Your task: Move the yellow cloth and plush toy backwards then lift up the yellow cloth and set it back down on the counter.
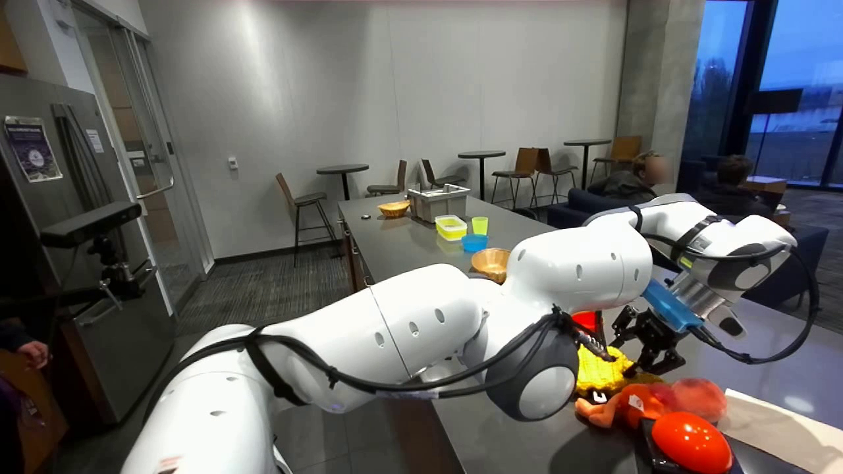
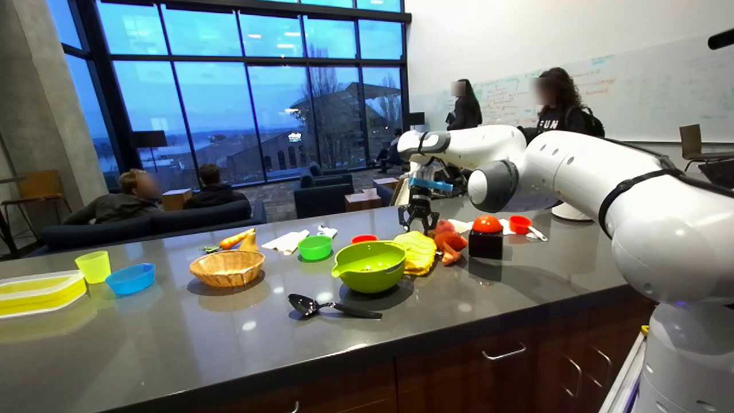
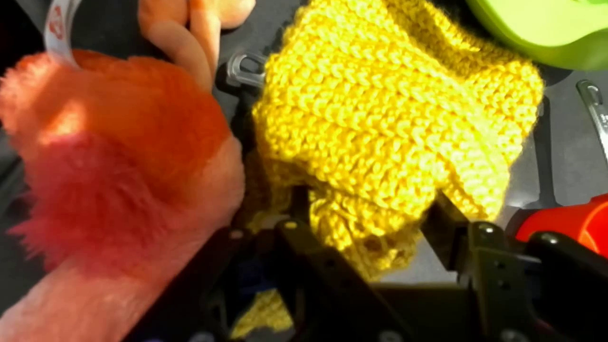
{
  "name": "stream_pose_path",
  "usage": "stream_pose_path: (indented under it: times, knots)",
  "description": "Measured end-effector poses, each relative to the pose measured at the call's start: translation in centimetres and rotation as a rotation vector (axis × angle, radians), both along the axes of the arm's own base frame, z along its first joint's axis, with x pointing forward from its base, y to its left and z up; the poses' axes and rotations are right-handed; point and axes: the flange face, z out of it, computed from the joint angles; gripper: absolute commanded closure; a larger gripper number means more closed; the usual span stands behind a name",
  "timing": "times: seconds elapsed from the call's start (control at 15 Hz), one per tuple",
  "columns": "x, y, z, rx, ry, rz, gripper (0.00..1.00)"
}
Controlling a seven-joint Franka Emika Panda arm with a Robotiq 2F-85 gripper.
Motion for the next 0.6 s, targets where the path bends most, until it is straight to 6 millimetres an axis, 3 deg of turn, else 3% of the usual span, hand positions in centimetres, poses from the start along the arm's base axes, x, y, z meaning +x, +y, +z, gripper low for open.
stream_pose_path:
  times: [0.27, 0.6]
  knots:
    - [0.4, -0.1, 0.7, -0.010, -0.031, -0.007, 0.98]
    - [0.9, -0.2, 2.6, -0.029, -0.078, -0.015, 0.99]
